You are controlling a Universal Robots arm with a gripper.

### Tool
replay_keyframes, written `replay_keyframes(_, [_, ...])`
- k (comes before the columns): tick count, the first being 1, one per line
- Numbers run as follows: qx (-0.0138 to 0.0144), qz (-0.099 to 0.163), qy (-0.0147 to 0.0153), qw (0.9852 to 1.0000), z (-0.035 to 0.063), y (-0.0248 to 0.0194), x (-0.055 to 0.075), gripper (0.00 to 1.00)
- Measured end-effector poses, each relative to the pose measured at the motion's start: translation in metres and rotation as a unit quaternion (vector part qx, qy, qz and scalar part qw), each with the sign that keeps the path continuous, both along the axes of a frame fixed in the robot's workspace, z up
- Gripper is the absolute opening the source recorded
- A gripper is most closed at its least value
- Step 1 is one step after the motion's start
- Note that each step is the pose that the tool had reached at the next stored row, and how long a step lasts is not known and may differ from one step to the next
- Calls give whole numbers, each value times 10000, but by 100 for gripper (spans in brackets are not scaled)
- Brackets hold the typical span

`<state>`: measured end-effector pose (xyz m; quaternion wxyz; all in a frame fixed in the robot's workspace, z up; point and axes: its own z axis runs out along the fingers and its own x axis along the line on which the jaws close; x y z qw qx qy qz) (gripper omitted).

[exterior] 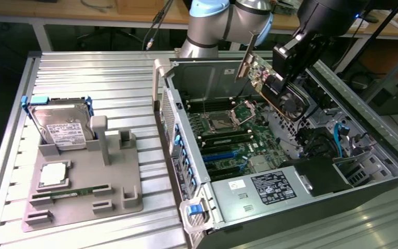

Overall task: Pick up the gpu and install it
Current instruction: 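Insert the gpu into the slot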

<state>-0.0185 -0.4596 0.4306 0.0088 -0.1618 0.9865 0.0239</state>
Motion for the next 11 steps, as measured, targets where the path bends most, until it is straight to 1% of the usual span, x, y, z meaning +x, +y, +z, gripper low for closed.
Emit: replay_keyframes(11, [0,180,0,9998,0,0,0,27])
